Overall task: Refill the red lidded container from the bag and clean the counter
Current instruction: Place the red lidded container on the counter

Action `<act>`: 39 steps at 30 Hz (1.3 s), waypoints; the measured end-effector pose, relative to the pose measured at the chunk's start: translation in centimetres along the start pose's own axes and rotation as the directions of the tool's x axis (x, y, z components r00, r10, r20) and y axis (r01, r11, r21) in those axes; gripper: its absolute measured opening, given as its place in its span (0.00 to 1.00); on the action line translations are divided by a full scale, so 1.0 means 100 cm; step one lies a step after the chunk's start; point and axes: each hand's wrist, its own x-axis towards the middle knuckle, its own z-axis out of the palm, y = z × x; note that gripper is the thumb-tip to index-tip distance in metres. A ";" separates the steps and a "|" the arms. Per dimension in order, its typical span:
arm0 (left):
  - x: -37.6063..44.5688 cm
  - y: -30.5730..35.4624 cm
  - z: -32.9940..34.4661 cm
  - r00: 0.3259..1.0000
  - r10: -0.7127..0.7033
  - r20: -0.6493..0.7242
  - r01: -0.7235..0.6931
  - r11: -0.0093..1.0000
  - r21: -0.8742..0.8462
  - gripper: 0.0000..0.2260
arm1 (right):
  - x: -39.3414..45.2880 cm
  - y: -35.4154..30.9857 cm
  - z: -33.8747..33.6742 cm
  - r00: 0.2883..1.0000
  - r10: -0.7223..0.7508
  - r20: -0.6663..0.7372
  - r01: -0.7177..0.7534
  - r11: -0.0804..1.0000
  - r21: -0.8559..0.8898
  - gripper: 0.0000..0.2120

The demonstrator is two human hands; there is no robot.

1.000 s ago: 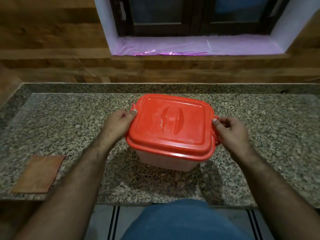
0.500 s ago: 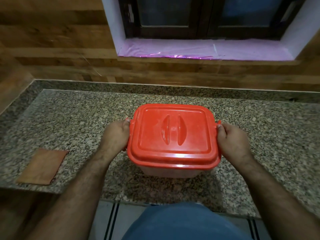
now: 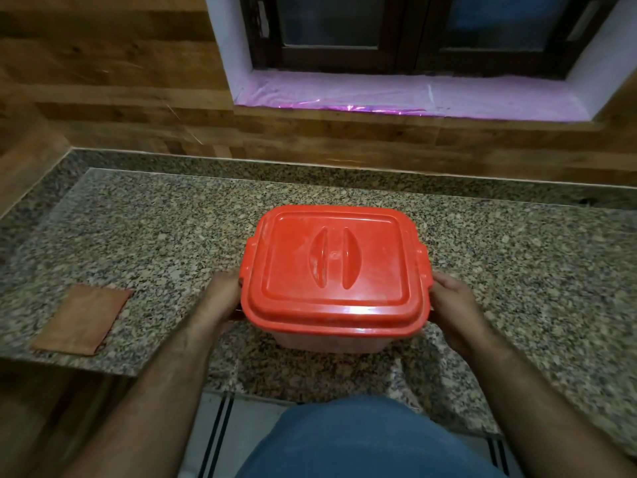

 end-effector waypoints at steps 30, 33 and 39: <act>-0.071 0.047 0.003 0.883 0.466 -0.049 -0.433 0.852 0.294 0.52 | -0.068 -0.114 0.023 0.968 -0.201 0.150 0.126 0.908 0.400 0.31; -0.099 0.051 0.020 0.677 0.713 -0.182 -0.649 0.695 0.308 0.46 | -0.076 -0.135 0.015 0.943 -0.317 0.103 0.240 0.860 0.451 0.32; -0.103 0.037 0.064 0.329 0.933 0.147 -0.865 0.236 0.443 0.32 | -0.084 -0.168 -0.018 0.733 -0.640 -0.228 0.678 0.713 0.177 0.29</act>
